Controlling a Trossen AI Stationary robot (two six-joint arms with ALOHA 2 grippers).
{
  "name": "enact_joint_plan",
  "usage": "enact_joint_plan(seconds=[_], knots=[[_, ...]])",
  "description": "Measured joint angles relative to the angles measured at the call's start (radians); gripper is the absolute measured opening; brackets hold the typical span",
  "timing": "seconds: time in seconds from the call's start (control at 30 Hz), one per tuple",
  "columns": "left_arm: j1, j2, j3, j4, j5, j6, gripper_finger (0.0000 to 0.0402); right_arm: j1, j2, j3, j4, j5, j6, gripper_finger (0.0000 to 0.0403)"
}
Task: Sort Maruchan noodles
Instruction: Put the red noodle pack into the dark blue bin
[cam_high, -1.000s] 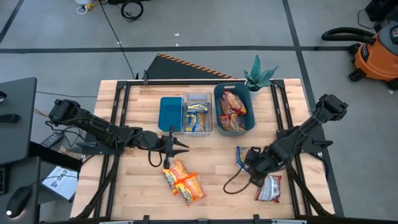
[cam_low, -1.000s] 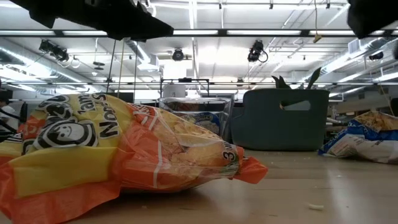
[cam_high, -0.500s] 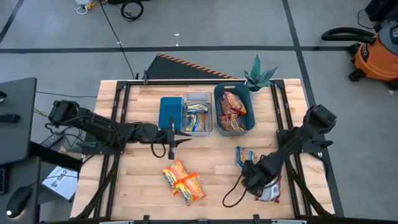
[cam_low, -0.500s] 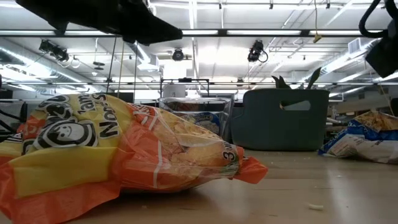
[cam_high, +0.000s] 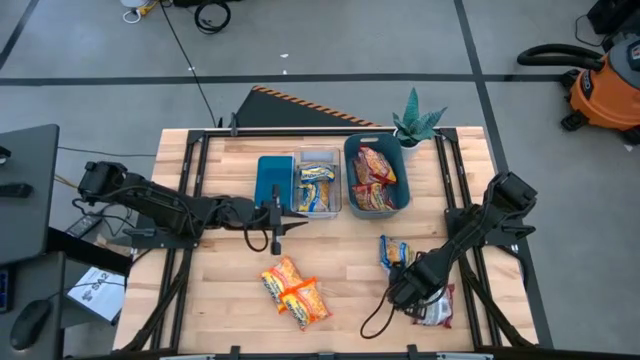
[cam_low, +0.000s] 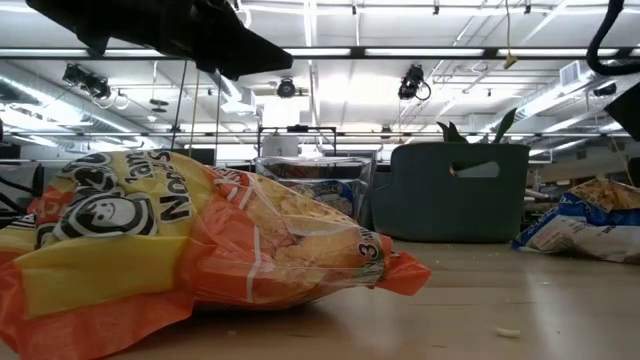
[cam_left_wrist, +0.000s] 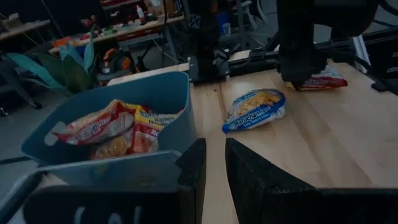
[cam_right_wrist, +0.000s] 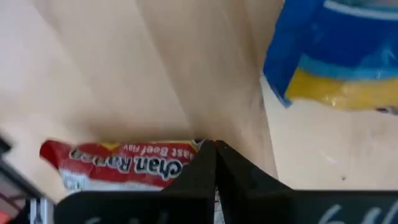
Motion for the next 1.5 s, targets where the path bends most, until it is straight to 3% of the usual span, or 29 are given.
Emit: enact_joint_plan(seconds=[0.17,0.5,0.8,1.1,1.3,1.5], knots=[[-0.015,0.000,0.000,-0.011,0.001,-0.042,0.0066,-0.049,-0.038,0.103,-0.235,0.021,-0.100,0.0015],[-0.074,0.000,0.000,-0.035,0.002,-0.094,0.0066,-0.134,-0.188,0.408,-0.691,0.419,-0.120,0.0010],[-0.085,0.000,0.000,-0.041,0.001,-0.101,0.0066,-0.257,-0.334,0.523,-0.620,0.822,-0.322,0.0007],[-0.085,0.000,0.000,-0.040,0.000,-0.080,0.0066,-0.473,-0.381,0.509,-0.356,1.052,-0.697,0.0007],[-0.085,0.000,0.000,-0.040,0.000,-0.066,0.0066,-0.739,-0.359,0.508,-0.140,1.016,-1.015,0.0007],[-0.085,0.000,0.000,-0.045,0.000,-0.065,0.0066,-0.993,-0.359,0.460,-0.015,0.854,-1.105,0.0007]])
